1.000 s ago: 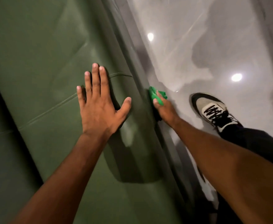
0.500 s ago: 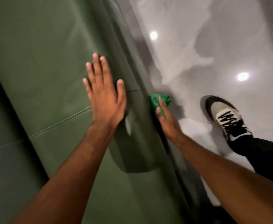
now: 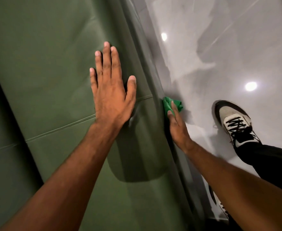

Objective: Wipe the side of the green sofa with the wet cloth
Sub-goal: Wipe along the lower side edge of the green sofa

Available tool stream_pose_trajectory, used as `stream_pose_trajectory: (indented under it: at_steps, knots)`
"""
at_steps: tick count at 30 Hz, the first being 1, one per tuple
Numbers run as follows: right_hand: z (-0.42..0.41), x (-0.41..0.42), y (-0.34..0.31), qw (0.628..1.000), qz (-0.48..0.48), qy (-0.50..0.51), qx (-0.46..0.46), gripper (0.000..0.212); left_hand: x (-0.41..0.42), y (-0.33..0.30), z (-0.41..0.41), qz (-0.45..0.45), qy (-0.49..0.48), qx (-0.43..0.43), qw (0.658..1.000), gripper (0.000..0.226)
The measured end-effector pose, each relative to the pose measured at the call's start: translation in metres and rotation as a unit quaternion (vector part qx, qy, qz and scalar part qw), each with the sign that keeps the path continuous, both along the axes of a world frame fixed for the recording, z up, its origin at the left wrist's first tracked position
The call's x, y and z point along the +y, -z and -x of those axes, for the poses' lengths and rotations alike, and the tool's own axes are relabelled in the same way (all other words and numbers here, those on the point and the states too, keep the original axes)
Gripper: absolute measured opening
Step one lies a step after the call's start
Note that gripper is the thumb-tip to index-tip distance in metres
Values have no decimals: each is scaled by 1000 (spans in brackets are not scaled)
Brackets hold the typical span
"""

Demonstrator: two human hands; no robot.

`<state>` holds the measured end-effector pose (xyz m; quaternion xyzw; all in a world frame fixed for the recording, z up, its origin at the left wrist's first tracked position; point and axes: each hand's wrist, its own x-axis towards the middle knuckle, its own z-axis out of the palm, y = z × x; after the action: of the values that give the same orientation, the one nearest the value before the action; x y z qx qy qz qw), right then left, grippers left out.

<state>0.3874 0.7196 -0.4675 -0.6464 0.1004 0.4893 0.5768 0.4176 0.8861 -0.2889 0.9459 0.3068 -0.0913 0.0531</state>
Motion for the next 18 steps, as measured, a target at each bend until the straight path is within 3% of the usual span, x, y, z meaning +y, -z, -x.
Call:
stream_pose_trajectory:
  at_steps: [6,9,12,16,18]
  knots:
    - [-45,34,8,986,-104,-69,-112,55,11,8,-15,-15,-15,-22,1000,77]
    - [-69,48,27,981,-133,-108,-96,59,19,13,-28,-26,-52,-39,998,80]
    - [-76,51,41,985,-107,-125,-46,59,27,14,-39,-38,-51,-33,997,80]
    - [-67,52,42,986,-1,-131,-98,59,38,9,-51,-31,-31,-16,999,80]
    - [-63,58,31,990,8,-108,-95,57,47,7,-58,-23,-29,-7,999,80]
